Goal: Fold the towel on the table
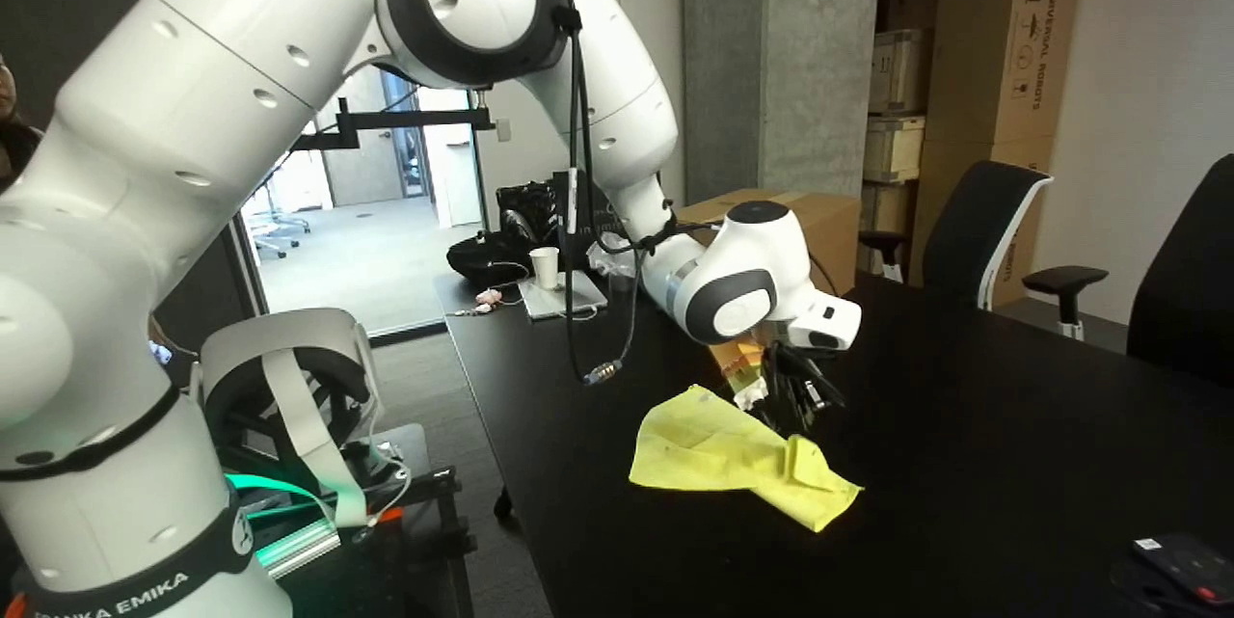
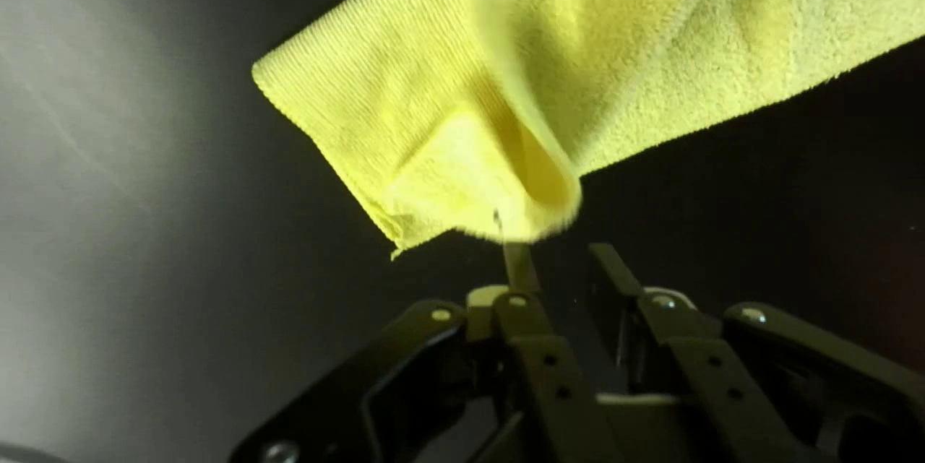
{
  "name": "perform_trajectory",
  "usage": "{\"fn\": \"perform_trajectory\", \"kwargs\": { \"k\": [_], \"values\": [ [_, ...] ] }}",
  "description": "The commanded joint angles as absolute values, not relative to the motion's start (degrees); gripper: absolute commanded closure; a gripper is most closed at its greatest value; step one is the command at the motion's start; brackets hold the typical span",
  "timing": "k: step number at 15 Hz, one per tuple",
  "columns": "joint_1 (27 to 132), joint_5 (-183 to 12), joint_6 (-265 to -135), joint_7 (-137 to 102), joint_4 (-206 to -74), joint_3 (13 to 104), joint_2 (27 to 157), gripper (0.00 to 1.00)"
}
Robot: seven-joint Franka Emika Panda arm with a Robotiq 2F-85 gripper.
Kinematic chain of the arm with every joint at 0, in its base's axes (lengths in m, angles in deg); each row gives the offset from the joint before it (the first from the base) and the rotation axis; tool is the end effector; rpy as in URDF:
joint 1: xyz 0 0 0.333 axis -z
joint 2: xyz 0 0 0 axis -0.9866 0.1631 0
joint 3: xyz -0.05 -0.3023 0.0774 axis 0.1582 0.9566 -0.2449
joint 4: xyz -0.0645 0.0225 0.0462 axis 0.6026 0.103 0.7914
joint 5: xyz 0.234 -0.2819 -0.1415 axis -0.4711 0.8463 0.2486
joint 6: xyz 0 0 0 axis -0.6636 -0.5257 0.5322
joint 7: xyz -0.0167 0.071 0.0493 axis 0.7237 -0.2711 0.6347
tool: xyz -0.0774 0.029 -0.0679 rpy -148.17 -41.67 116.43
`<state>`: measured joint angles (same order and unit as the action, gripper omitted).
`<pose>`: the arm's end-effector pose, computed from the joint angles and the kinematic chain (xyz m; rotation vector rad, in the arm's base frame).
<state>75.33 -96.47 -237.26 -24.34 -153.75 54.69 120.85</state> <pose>0.6566 0.0505 0.1315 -2.9752 0.3710 -0.5237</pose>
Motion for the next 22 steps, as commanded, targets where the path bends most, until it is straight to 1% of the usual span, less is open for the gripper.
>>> {"fn": "perform_trajectory", "kwargs": {
  "k": [1,4,5,6,7,11,15,18,22],
  "values": [
    [72.31,-96.81,-240.56,-27.33,-152.42,57.15,120.97,0.42],
    [70.0,-96.62,-241.87,-28.36,-155.48,58.28,118.93,0.19],
    [69.16,-96.49,-241.75,-28.4,-157.4,58.37,117.91,0.11],
    [68.88,-96.41,-242.06,-27.99,-159.0,57.91,117.33,0.04],
    [68.52,-96.36,-241.55,-27.63,-160.89,57.33,116.35,0.0],
    [66.65,-96.01,-240.88,-26.83,-169.52,55.2,112.75,0.0],
    [64.99,-95.2,-240.03,-25.99,-175.03,53.69,111.04,0.0],
    [68.01,-94.08,-238.25,-21.71,-177.57,48.71,110.13,0.0],
    [68.99,-90.82,-237.58,-16.13,-179.39,46.2,110.79,0.0]
  ]
}}
